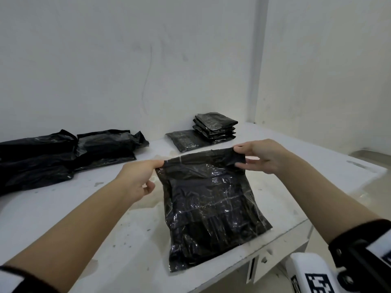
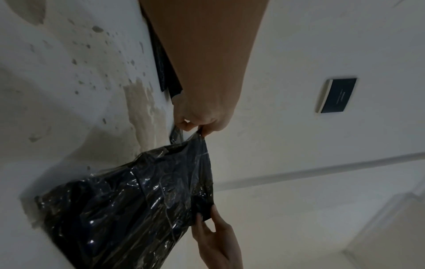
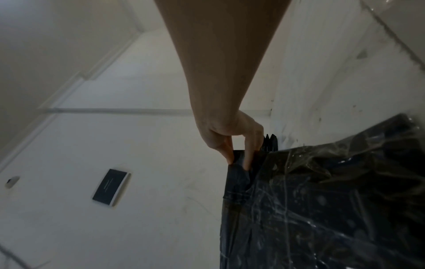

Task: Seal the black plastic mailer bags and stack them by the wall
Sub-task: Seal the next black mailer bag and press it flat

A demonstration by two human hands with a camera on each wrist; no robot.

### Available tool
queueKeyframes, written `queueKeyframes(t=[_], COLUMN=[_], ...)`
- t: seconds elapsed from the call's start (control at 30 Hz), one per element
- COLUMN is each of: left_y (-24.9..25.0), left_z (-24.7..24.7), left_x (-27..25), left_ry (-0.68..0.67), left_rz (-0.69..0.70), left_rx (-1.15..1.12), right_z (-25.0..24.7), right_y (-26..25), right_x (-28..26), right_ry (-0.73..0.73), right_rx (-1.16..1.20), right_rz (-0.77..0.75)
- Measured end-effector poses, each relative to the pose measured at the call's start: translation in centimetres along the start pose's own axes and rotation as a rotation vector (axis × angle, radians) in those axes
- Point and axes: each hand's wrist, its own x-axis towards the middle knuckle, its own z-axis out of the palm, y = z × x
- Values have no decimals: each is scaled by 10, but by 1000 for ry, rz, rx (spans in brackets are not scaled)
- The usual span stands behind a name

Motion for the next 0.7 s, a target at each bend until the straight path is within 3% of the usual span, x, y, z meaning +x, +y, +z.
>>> queueKeyframes(t=[0.2,0.47,0.7], left_y=[-2,-38,-42], left_z=[9,15,15], left_x=[0,14,23], left_ry=[-27,37,-3], left_rz=[-163,-183,-208], left_rx=[-206,-259,-327], right_z=[10,20,25], right_y=[18,44,44], right_x=[12,18,8], right_ry=[-22,104,201], right_rx=[96,71,68], right_rz=[58,80,30])
